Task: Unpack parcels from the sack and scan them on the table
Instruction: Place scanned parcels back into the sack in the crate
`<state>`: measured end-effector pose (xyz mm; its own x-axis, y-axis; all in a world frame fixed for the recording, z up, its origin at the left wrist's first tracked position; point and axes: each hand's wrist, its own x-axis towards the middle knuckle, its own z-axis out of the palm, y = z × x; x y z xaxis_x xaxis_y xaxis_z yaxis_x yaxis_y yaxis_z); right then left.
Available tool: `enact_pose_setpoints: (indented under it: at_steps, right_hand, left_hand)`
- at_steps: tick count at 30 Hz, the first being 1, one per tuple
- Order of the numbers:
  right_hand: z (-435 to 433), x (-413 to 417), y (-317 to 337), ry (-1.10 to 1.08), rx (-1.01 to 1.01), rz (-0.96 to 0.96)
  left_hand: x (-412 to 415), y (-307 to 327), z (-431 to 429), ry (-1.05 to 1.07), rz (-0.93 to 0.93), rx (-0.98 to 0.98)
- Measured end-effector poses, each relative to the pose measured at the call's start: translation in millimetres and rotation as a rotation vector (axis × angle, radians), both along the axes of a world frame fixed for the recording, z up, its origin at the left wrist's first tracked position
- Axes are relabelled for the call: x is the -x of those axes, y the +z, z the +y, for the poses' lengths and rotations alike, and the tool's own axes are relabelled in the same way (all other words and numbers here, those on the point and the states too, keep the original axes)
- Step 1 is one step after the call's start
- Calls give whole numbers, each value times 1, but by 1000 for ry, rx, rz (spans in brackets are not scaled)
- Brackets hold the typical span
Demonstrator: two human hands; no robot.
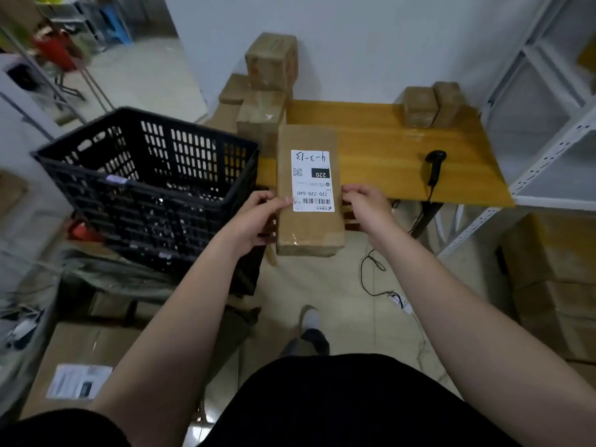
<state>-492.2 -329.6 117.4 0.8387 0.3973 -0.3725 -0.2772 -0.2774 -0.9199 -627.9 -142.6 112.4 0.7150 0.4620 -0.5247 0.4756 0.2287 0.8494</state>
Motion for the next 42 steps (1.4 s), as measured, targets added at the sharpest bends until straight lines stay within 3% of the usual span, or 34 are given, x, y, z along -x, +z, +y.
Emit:
enact_pose_setpoints:
  at_steps: [10, 20, 25, 33, 42]
  right_hand:
    - [-14, 156, -7, 185, 9, 62]
    - [87, 291, -2, 492, 45, 7]
    - [143, 356, -35, 618, 121, 138]
    - [216, 437, -102, 620, 384, 301]
    - [246, 452, -148, 301, 558, 316]
  left_hand:
    - [188, -4, -46, 248, 35, 63]
    - [361, -2, -8, 497, 88, -4]
    - [438, -27, 30, 570, 189, 87]
    - [505, -109, 121, 431, 386, 308]
    - [481, -172, 195, 107, 441, 437]
